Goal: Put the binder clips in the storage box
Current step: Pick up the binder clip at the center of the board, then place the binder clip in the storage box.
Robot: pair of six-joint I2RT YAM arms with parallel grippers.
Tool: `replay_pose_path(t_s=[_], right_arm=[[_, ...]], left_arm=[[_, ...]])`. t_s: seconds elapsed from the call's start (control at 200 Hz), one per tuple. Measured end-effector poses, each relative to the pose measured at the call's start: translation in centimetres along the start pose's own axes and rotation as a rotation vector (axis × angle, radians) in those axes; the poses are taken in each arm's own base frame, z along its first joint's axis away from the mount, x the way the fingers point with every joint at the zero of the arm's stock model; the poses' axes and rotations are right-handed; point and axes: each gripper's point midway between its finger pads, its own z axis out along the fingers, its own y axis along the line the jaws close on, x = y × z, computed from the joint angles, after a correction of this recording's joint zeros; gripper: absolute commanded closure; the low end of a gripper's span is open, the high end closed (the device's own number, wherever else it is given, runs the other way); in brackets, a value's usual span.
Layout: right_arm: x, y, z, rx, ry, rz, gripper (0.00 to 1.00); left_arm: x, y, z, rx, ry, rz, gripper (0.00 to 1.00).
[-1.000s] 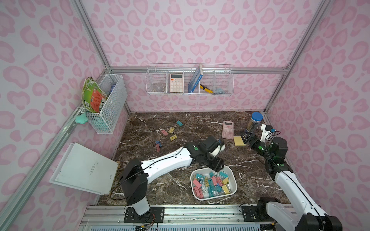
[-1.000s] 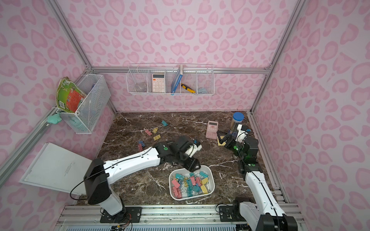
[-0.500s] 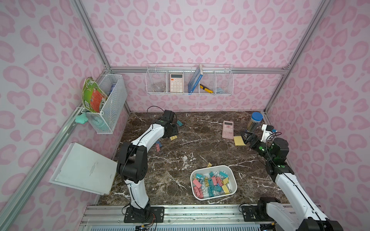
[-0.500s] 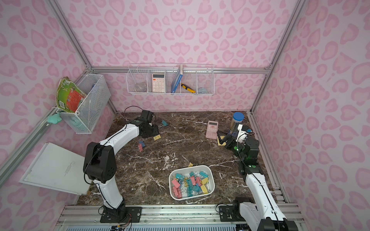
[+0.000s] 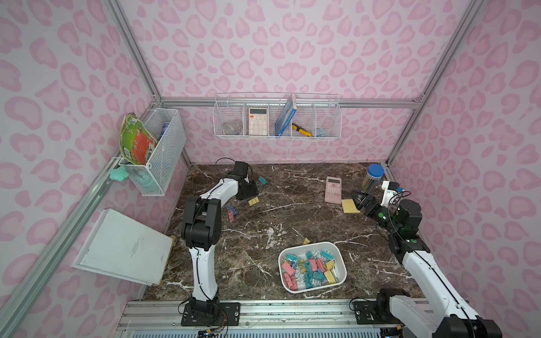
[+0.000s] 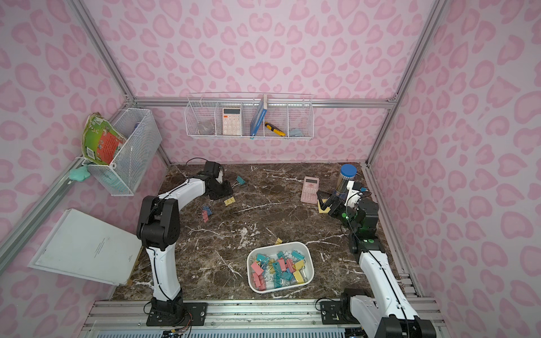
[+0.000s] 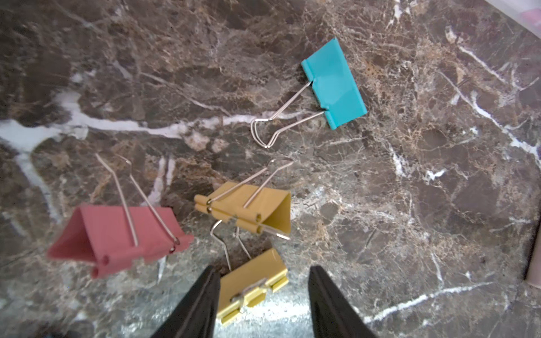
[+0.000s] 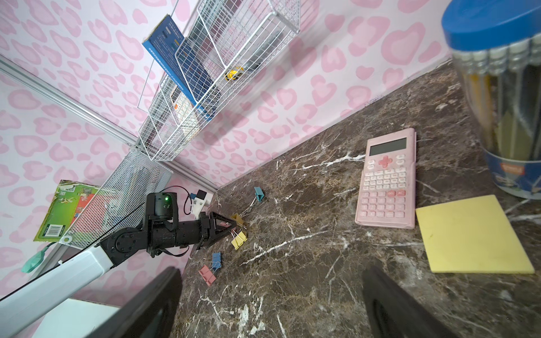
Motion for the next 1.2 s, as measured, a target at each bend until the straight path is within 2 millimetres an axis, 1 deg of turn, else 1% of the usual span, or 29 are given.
replay_pose_path(t_s=[0.15, 0.2, 0.24, 0.355, 0.5, 0.55, 0.605, 0.67, 0.705, 0.755, 0.8, 0.84, 0.845, 0.88, 0.885, 0.905, 0.91, 0.945, 0.95, 0.965, 0.99, 1.025, 1.05, 1.065, 1.115, 1.13, 1.155, 1.175, 1.2], right_arm=[[0.0, 0.0, 0.0, -0.001, 0.001, 0.003, 0.02], [0.0, 0.0, 0.0, -0.002, 0.001, 0.003, 0.02], [0.0, 0.0, 0.0, -0.002, 0.001, 0.003, 0.02], [0.0, 0.1, 0.0, -0.003, 0.002, 0.003, 0.02], [0.0, 0.1, 0.0, -0.003, 0.002, 0.003, 0.02], [0.0, 0.1, 0.0, -0.005, 0.003, 0.002, 0.02], [0.0, 0.1, 0.0, -0.006, 0.003, 0.002, 0.02], [0.0, 0.2, -0.1, -0.007, 0.002, 0.001, 0.02], [0.0, 0.2, -0.1, -0.007, 0.001, 0.001, 0.02], [0.0, 0.2, -0.1, -0.007, 0.001, 0.0, 0.02], [0.0, 0.2, -0.1, -0.007, 0.0, 0.0, 0.02], [0.0, 0.2, -0.1, -0.007, 0.0, 0.0, 0.02], [0.0, 0.2, -0.1, -0.006, 0.0, 0.001, 0.02], [0.0, 0.2, -0.1, -0.006, 0.001, 0.001, 0.02], [0.0, 0.1, 0.0, -0.005, 0.001, 0.001, 0.02], [0.0, 0.1, 0.0, -0.005, 0.002, 0.002, 0.02], [0.0, 0.1, 0.0, -0.005, 0.002, 0.002, 0.02], [0.1, 0.0, 0.0, -0.004, 0.003, 0.005, 0.02], [0.1, 0.0, 0.0, -0.004, 0.003, 0.006, 0.02], [0.1, -0.1, 0.1, -0.003, 0.004, 0.011, 0.02], [0.2, -0.1, 0.1, -0.001, 0.005, 0.02, 0.02], [0.3, -0.3, 0.2, 0.0, 0.008, 0.023, 0.02], [0.3, -0.3, 0.2, 0.001, 0.009, 0.027, 0.02], [0.4, -0.4, 0.3, 0.002, 0.01, 0.03, 0.02], [0.4, -0.5, 0.3, 0.002, 0.01, 0.035, 0.02], [0.4, -0.5, 0.4, 0.001, 0.01, 0.035, 0.02], [0.4, -0.5, 0.4, 0.0, 0.009, 0.04, 0.02], [0.3, -0.5, 0.4, -0.001, 0.009, 0.048, 0.02], [0.4, -0.4, 0.5, -0.003, 0.009, 0.048, 0.02]], left_arm=[[0.5, -0.3, 0.5, 0.023, 0.022, 0.012, 0.71], [0.6, -0.4, 0.7, 0.03, 0.029, 0.014, 0.74], [0.6, -0.5, 0.9, 0.036, 0.032, 0.016, 0.77], [0.4, -0.8, 0.9, 0.05, 0.033, 0.016, 0.89], [0.1, -1.6, 0.7, 0.091, 0.025, 0.02, 0.95], [0.2, -1.9, 0.7, 0.106, 0.031, 0.02, 1.0], [0.4, -2.2, 0.5, 0.125, 0.041, 0.019, 1.0], [0.6, -2.9, -0.2, 0.162, 0.049, 0.019, 1.0], [0.7, -3.6, -1.1, 0.201, 0.049, 0.014, 1.0], [0.8, -5.1, -2.8, 0.268, 0.042, 0.001, 1.0], [1.0, -6.8, -4.9, 0.336, 0.029, 0.007, 1.0], [1.4, -9.0, -7.2, 0.41, 0.015, 0.031, 1.0], [1.6, -9.6, -7.8, 0.428, 0.012, 0.036, 1.0], [2.1, -11.9, -10.0, 0.493, -0.009, 0.077, 1.0], [2.3, -12.5, -10.5, 0.51, -0.013, 0.089, 1.0], [2.8, -13.6, -11.6, 0.539, -0.019, 0.112, 1.0], [3.1, -14.2, -12.2, 0.557, -0.02, 0.127, 1.0], [4.5, -16.8, -14.5, 0.619, -0.027, 0.183, 1.0], [4.8, -17.4, -15.1, 0.634, -0.029, 0.198, 1.0], [5.4, -18.3, -15.9, 0.655, -0.032, 0.222, 1.0], [6.9, -20.3, -17.7, 0.702, -0.035, 0.28, 1.0], [8.7, -22.2, -19.4, 0.746, -0.036, 0.347, 1.0], [10.5, -23.7, -20.8, 0.784, -0.029, 0.401, 1.0], [11.2, -24.3, -21.2, 0.797, -0.028, 0.426, 1.0], [14.8, -26.2, -22.8, 0.852, 0.001, 0.513, 1.0], [15.4, -26.5, -22.9, 0.855, 0.006, 0.526, 1.0], [17.1, -27.0, -23.2, 0.867, 0.025, 0.558, 1.0], [17.9, -27.3, -23.1, 0.867, 0.031, 0.577, 1.0], [19.5, -27.7, -23.0, 0.869, 0.049, 0.604, 1.0]])
